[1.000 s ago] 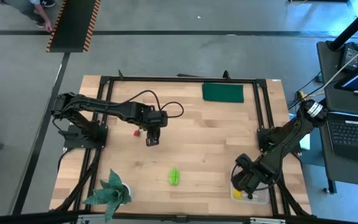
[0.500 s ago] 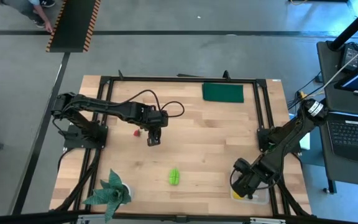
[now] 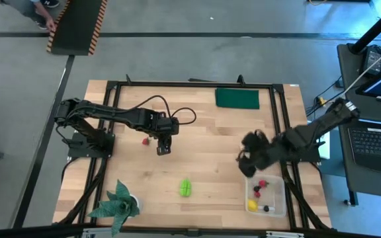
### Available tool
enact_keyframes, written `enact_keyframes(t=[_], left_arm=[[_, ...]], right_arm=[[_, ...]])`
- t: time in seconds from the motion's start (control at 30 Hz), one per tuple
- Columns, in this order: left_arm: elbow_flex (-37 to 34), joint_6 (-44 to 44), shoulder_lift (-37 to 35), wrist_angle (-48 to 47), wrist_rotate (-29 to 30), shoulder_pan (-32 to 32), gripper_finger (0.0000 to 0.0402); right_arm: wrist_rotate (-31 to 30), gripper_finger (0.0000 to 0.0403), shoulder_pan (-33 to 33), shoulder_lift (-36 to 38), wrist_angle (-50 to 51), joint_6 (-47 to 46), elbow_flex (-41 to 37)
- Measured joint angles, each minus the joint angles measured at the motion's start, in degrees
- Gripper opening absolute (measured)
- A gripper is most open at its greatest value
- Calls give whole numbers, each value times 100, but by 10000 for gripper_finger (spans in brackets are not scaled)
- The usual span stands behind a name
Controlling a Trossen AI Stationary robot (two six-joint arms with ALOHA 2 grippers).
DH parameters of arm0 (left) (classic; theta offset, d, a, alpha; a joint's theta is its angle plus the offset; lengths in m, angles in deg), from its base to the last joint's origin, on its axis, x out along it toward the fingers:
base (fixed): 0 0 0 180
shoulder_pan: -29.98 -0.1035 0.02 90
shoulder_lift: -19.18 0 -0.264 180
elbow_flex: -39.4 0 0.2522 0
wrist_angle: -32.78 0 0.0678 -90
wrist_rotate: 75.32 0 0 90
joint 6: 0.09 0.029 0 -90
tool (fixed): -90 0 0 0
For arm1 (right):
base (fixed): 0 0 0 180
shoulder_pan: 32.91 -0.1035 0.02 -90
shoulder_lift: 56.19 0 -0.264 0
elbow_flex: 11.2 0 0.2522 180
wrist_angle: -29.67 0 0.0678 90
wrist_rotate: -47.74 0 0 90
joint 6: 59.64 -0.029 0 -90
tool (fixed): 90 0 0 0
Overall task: Pick and placing Produce into tupperware
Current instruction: Put the red strawberry into the transparent bin
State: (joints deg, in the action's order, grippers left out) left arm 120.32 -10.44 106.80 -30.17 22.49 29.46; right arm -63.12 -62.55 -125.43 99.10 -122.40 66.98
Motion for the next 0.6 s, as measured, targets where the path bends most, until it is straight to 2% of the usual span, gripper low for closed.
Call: enact_keyframes(t=[0.13, 0.33, 0.6], left_arm=[[-2, -2, 0, -2, 0, 17, 179], [0, -2, -2, -54, 1, 46, 188], [0, -2, -2, -247, -51, 89, 271]], right_arm=[[-201, 227, 671, 61, -37, 1037, 272], [-195, 227, 1440, 53, -477, 2295, 139], [-201, 227, 2218, -139, -765, 3190, 78]])
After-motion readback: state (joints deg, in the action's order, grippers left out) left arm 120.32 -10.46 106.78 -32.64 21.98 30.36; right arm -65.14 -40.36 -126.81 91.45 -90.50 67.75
